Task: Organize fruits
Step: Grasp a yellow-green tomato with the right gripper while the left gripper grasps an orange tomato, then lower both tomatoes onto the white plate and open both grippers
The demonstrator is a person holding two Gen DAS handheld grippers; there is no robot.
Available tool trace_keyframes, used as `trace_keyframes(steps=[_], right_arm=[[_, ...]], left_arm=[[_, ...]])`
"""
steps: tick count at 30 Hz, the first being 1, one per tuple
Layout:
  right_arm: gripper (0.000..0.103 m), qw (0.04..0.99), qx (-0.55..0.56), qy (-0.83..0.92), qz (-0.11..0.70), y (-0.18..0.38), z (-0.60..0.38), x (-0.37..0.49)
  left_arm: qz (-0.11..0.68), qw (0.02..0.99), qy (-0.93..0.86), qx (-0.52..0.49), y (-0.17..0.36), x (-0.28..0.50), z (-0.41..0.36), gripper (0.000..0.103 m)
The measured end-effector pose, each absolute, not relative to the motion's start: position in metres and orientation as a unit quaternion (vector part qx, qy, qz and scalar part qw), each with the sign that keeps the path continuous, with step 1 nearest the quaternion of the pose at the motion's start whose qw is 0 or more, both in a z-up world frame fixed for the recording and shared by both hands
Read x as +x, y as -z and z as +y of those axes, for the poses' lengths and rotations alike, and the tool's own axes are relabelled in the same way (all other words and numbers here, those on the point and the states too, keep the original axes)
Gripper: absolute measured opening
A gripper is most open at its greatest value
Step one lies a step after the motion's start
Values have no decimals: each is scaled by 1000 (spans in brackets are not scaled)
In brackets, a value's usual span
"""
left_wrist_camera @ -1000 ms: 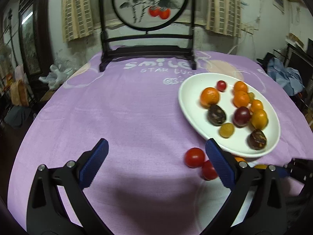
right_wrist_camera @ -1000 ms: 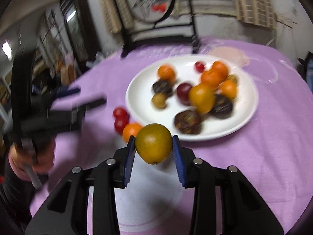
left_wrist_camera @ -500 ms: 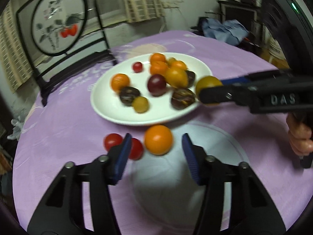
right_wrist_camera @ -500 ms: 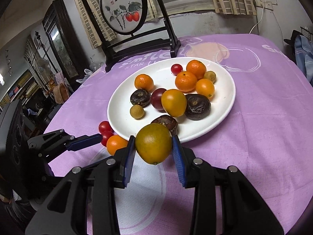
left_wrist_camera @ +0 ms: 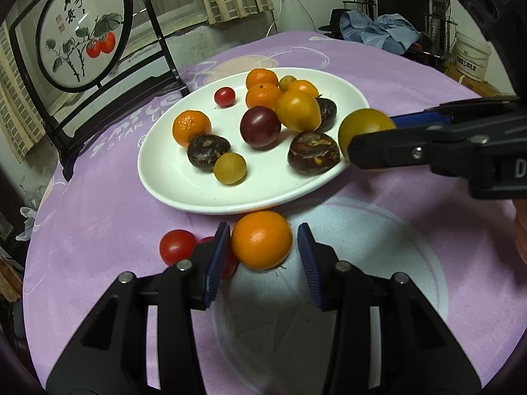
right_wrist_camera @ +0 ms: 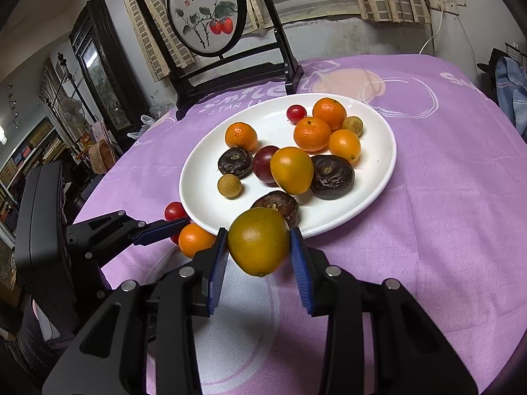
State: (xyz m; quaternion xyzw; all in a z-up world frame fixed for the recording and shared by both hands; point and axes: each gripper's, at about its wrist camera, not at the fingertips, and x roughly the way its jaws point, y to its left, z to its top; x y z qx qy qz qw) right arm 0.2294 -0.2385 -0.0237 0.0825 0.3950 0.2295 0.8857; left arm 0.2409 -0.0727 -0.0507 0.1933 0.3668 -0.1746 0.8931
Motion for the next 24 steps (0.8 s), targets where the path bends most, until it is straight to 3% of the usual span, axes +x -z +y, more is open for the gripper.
trace_keyframes(steps=[17,24], right_arm=[[38,888,82,-235,386,22,-240,226],[38,895,64,-254,360,14,-231,213]], left_arm=[[362,892,185,196,47,223,-78,40],[341,911,213,94,10,217,-50,40]])
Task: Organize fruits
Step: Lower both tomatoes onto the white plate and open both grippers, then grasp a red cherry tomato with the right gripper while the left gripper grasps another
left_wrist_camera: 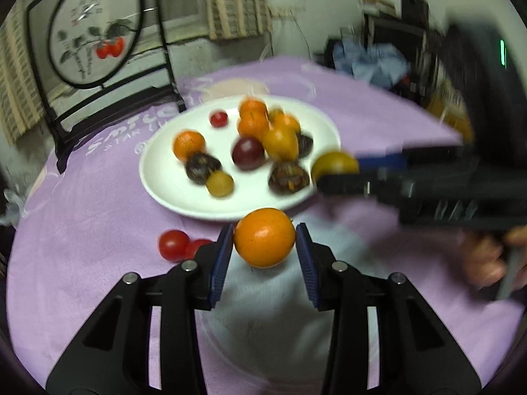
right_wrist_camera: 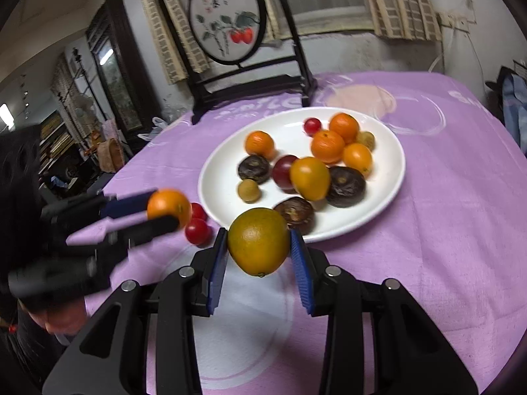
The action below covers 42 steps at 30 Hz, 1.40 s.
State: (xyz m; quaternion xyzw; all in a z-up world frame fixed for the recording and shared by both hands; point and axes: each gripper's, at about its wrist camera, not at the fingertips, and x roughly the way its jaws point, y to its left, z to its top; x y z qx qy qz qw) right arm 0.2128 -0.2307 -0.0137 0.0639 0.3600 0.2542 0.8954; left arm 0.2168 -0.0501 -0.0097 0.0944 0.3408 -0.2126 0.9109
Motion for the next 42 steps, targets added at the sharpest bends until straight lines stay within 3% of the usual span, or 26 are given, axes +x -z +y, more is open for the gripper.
trace_keyframes(steps=[6,13,24,29,30,31,36,42], right_arm=[[38,907,68,-251,332,-1,-229,222],[38,924,91,-197,315,-6,-230,292],[39,910,78,-180,366,23,-215,353],[52,905,82,-180,377,21,-214,345],[52,906,87,-182,372,16,-216,339],[53,909,89,-182,364,11,-218,332],[53,913,102,-198,342,-5,-214,294],[53,881,46,-299,363,2,-160,240]], left_arm=[[335,924,184,12,-14,227,-18,40],[308,942,132,-4,-32,273,-22,40],[359,930,56,-55,5,358,-5,40],[376,924,56,-46,15,365,-6,41],[376,924,54,-44,16,364,-6,50],[374,925,49,-43,14,362,-5,67],[310,950,15,-44,-20,334,10,98],[302,950,-43,-74,-23,306,51,101]])
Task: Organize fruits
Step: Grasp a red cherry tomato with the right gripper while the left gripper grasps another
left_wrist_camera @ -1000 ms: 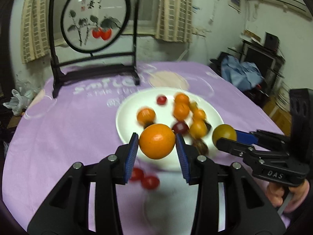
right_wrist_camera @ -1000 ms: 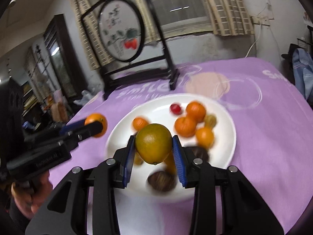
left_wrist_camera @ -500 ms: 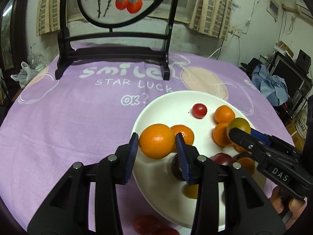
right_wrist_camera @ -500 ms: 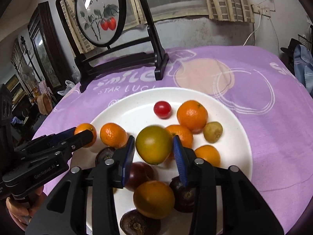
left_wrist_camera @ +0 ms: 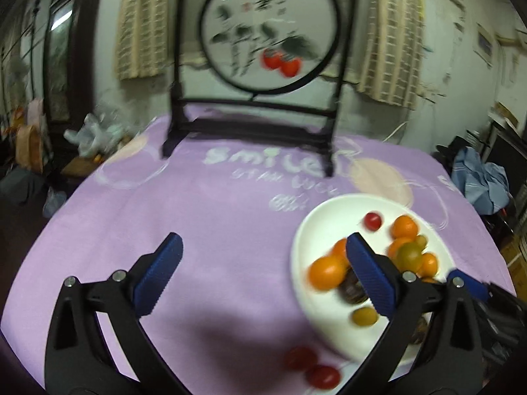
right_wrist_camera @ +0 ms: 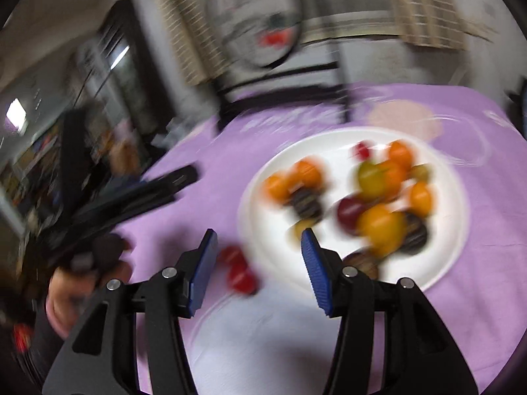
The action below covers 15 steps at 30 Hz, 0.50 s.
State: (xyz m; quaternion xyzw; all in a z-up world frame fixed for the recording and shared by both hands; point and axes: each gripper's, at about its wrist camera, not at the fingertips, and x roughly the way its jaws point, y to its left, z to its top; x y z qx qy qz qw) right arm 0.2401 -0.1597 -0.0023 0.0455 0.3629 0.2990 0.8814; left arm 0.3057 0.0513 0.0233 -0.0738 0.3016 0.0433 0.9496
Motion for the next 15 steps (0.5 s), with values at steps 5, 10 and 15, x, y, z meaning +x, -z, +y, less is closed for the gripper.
trace_keyframes(steps=[5,10,15], right_arm=[[53,865,-83,-324,375,28,-110,213],[53,860,-122,-309,387,41,-98,216],[53,866,-118,-284,395,47,-100,232]], left_arm=[[333,936,-83,-79,1,289,80,101],[344,930,-79,-102,7,278,94,101],[336,934,-76,-95,3,271,90,101]])
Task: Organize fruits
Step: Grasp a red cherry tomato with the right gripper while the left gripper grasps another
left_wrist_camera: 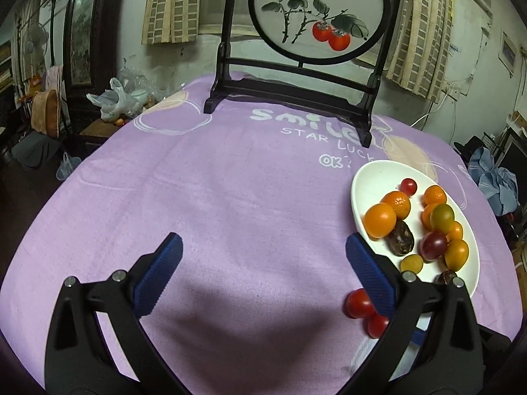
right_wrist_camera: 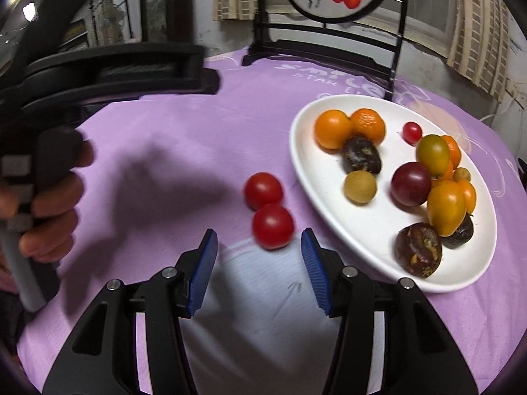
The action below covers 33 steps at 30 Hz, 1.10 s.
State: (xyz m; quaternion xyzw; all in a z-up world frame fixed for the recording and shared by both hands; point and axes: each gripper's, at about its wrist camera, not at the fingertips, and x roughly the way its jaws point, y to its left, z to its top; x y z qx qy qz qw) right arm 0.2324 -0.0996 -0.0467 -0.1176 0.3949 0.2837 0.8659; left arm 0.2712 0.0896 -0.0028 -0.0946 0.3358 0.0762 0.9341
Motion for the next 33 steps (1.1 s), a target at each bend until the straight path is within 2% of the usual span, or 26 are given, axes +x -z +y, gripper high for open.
trace_keyframes(steps=[13,20,24,33], right_arm=[[52,861,-150,-267,407,60,-77,251],[32,865,-148,-249,409,60,-81,252],[30,866,-143,-248,411,59,-85,250],[30,872,-18,-283,400,23,-140,238]], left_arm=[[337,933,-76,-95,0,270,89,101],[339,933,-73,-99,1,271,90,101],[343,932,-74,-97,2,271,90,101],[360,926,-65,-95,9,275,87,101]])
